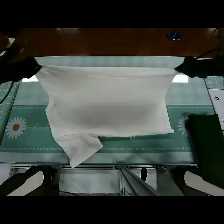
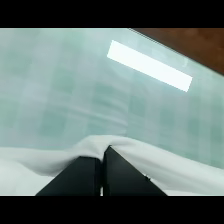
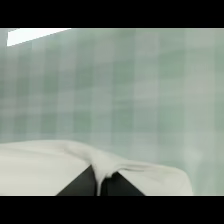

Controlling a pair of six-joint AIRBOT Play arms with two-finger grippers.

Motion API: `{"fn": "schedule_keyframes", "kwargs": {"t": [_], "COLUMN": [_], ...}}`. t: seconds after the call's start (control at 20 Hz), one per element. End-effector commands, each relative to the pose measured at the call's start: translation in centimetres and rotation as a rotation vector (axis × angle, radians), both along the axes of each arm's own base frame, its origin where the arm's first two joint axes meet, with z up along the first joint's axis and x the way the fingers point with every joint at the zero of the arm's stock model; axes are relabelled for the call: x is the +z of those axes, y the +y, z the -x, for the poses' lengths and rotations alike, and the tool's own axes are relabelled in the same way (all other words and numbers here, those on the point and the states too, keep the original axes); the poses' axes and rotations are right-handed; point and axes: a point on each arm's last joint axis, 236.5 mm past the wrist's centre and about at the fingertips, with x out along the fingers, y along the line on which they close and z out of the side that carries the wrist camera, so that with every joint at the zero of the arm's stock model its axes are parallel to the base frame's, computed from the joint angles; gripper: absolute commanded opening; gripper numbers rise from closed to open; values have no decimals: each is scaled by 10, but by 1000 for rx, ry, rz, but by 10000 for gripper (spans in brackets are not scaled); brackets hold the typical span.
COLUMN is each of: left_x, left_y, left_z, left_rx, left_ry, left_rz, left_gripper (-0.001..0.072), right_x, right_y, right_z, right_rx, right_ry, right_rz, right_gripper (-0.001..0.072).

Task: Fold the shirts.

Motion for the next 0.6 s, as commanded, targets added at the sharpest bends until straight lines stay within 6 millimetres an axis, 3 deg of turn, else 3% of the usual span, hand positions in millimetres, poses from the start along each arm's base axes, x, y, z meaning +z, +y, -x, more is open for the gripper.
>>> {"fn": "schedule_keyframes", "kwargs": {"t": [0.0,0.15,0.25,0.4,0.55], "left_x": [-51,-77,-88,-90,-88], "left_y": [-13,-21,-24,-29,-35], "left_z": [-52,-65,-63,-50,-14], "left_rx": [24,22,12,-24,-190], "left_ry": [36,85,116,168,266], "left_rz": [59,99,107,125,106], "left_gripper": [17,18,18,18,18], "right_x": [-51,-70,-80,-87,-79], "right_y": [-3,2,4,9,14], "right_z": [-61,-88,-92,-82,-54], "right_rx": [-29,-19,-8,31,166], "right_ry": [56,105,129,173,229], "right_rz": [-83,-149,-161,-167,-165], "right_gripper": [19,19,19,19,19]}}
